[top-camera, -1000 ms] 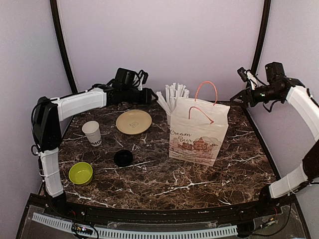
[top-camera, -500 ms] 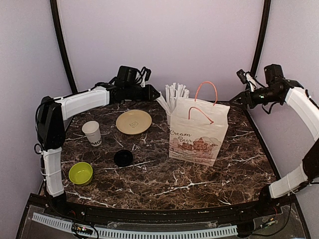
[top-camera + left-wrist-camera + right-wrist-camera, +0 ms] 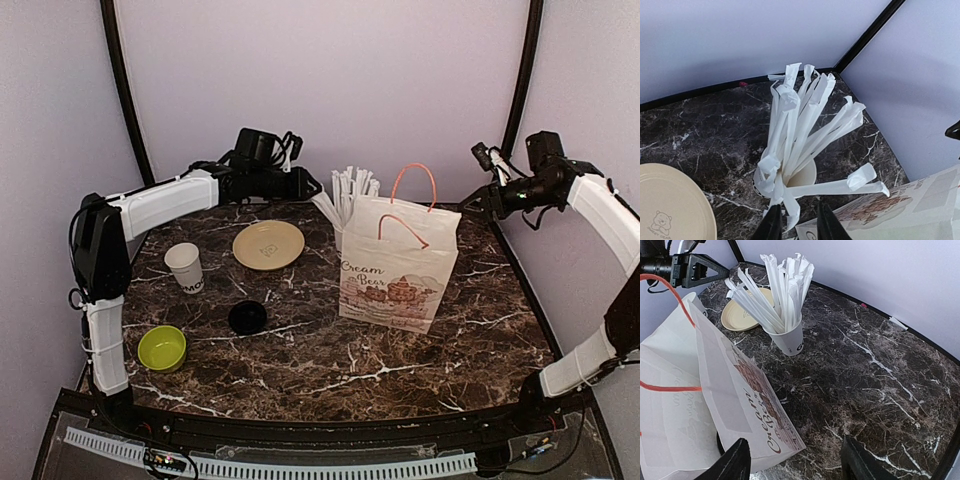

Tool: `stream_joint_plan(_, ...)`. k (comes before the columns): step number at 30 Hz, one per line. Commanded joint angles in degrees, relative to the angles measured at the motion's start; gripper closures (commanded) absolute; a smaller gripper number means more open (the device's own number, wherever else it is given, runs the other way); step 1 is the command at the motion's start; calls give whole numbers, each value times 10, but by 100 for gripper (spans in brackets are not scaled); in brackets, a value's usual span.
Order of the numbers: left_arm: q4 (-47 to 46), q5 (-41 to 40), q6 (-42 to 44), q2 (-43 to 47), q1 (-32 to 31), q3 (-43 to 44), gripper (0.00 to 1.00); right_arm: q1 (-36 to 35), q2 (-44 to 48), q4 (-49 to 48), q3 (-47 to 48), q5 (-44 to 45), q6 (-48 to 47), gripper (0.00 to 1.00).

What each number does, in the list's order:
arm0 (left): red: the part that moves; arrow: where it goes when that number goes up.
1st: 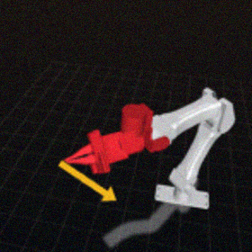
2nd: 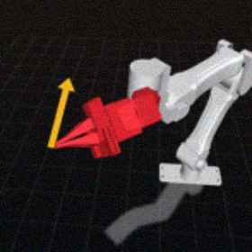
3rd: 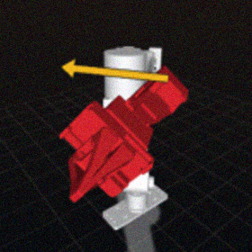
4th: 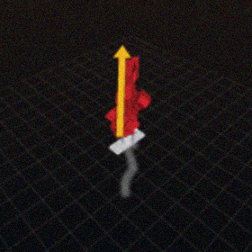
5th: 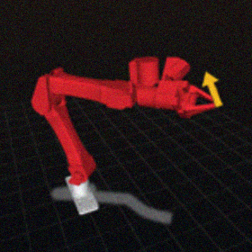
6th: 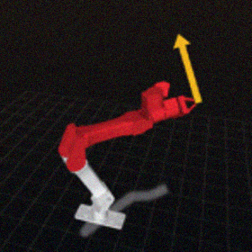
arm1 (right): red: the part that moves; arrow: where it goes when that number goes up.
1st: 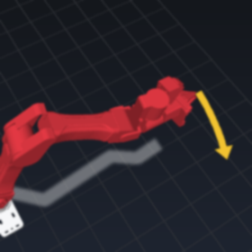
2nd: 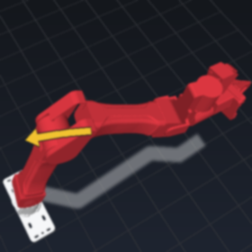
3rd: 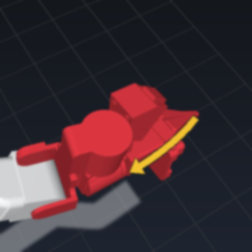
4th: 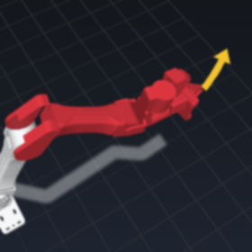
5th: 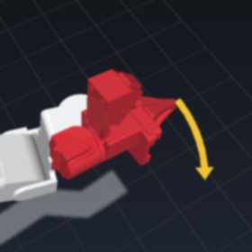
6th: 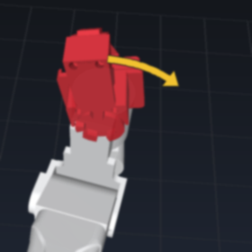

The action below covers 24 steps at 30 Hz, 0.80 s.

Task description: Pack the takeout coffee

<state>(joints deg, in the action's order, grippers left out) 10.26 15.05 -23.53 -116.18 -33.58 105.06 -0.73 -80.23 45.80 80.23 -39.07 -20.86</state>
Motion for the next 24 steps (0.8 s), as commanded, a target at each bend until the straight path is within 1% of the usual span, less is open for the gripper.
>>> stream_joint_plan(1, 37, -14, -5, 27, 3, 17, 72, 1, -7, -16, 6, -12, 3, 38)
stream_joint_plan(5, 46, 8, -18, 21, 3, 19, 74, 2, -7, -17, 3, -11, 2, 38)
stream_joint_plan(8, 51, 11, -22, 17, 3, 23, 71, 2, -8, -17, 2, -13, 2, 38)
stream_joint_plan(13, 48, 18, -24, 3, 3, 34, 69, 1, -10, -16, 4, -15, 1, 38)
stream_joint_plan(15, 44, 23, -25, -3, 3, 39, 70, 1, -9, -16, 3, -15, 1, 39)
stream_joint_plan(18, 37, 35, -32, -12, 3, 48, 73, 1, -7, -16, 1, -14, 0, 39)
stream_joint_plan(24, 41, 39, -35, -20, 3, 63, 74, 1, -2, -17, -2, -10, -1, 39)
